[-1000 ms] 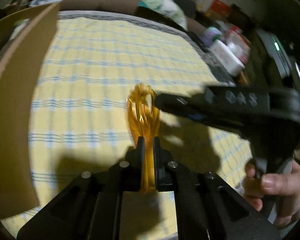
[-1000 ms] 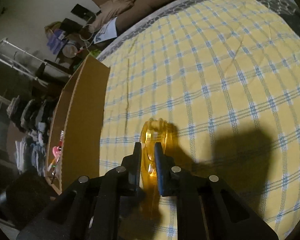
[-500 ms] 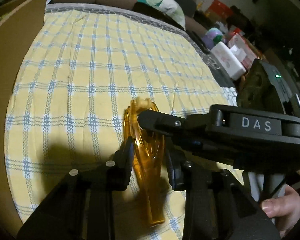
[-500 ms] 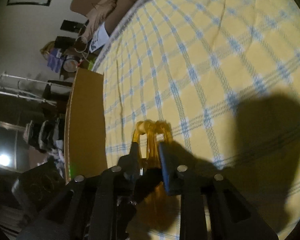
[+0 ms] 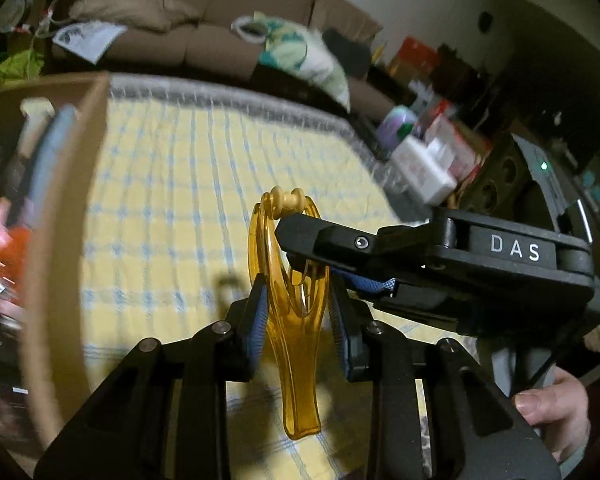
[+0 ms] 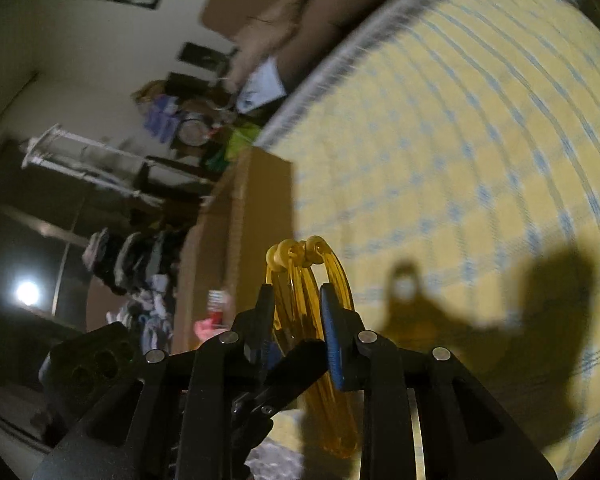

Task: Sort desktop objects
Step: 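Carry the orange-handled scissors over the box with the right tool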

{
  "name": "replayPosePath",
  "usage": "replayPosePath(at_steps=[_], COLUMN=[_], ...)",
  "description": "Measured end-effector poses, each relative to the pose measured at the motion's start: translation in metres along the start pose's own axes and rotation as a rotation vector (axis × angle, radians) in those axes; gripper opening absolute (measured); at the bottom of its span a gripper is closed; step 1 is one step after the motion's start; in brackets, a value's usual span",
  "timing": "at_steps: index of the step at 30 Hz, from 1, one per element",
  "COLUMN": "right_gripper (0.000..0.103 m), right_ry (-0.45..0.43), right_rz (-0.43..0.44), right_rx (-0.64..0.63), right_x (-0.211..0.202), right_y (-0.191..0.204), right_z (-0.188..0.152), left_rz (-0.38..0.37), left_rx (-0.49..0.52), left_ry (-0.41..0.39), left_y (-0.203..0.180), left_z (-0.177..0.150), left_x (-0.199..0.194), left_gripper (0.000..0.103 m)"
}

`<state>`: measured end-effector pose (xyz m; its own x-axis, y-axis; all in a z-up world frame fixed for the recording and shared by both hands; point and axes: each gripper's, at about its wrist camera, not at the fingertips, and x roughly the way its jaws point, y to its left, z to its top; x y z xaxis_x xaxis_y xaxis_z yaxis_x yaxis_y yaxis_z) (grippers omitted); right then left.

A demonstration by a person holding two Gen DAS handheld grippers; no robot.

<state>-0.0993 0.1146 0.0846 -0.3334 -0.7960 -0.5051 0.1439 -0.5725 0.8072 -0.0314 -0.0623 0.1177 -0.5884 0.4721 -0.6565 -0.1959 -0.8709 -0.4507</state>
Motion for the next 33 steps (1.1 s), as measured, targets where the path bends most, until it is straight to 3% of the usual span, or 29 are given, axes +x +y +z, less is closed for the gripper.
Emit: replayPosePath(at_steps=[6,11,14,23,28,33], right_gripper=[0.025,0.025,0.025,0.025,0.025,0.024], right_ry=[0.023,0.095,0.131,0.197,0.194,0.196], right_rz=[0.087,0.129,0.132,0.155,0.11,0.016], right_rx=[-0.071,-0.078,-0.067,0.118,0.16,0.066], right_x=[0.032,0.106,0.15,0.277,0.311,0.311], right_y=[0.071,0.12,0.138,0.138,0.122,0.122], right_z=[0.001,0.011,0.018,0.036,0.045,0.048], left_rz=[0.006,0.055,0.113,0.245,0.328,0.337], left_rx=[-0.019,-0.081,-0.059,-0.051,-0.013,-0.039], left_ry=[-0.074,-0.11,-0.091,0.025,0.091,0.08], left_y=[0.036,0.101,0.134,0.236,0.265,0.28], left_z=[0.032,0.062,0.077,0.119,0.127,0.12], left_x=[-0.065,-0.101,-0.106,-0.077,-0.048,-0.049], left_gripper=[0.025,0.025,0.024,0.025,0.025,0.026])
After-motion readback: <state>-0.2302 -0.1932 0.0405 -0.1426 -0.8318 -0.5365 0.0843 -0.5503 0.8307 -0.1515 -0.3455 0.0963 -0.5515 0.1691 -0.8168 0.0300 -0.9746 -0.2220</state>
